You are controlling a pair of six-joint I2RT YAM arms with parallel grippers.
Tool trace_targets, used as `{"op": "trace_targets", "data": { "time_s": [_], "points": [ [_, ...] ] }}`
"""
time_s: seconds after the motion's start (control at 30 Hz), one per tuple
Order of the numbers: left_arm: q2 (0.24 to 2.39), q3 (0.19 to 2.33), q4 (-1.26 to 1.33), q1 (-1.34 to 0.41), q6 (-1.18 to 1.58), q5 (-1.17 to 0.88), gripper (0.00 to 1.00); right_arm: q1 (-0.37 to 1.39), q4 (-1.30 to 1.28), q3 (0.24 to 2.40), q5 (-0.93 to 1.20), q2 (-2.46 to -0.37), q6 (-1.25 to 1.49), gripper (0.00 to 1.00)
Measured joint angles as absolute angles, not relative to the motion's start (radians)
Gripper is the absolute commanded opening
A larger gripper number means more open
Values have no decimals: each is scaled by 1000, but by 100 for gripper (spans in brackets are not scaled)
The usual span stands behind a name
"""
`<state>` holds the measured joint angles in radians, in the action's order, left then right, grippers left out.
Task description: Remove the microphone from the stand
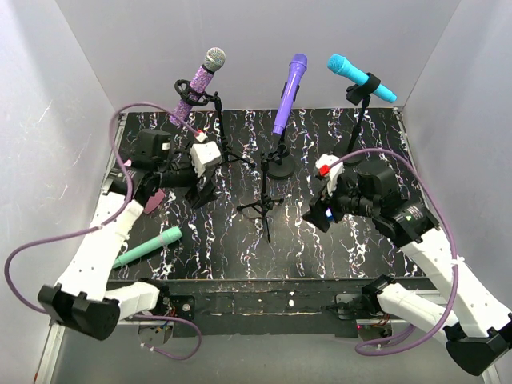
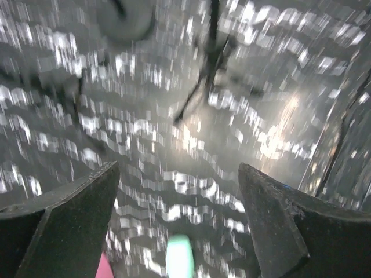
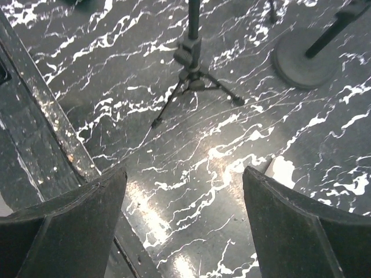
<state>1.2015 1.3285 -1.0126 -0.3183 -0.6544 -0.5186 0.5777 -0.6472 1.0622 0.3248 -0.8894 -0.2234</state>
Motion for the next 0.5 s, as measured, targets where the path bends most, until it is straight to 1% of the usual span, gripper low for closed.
{"op": "trace_targets", "data": {
  "time_s": [0.13,0.23,0.37,0.5],
  "points": [
    [1151,1332,-815,-334,-601,-751,83,577,-647,1000,333,-875,-224,87],
    [1225,1385,-740,-352,-571,-853,84,576,-631,987,345,-872,-216,86],
    [1367,1424,-625,-372,-520,-907,85,576,-611,969,364,-863,-217,86],
    [1450,1424,-548,-418,-469,-908,83,576,-598,945,381,-860,-217,86]
  ]
}}
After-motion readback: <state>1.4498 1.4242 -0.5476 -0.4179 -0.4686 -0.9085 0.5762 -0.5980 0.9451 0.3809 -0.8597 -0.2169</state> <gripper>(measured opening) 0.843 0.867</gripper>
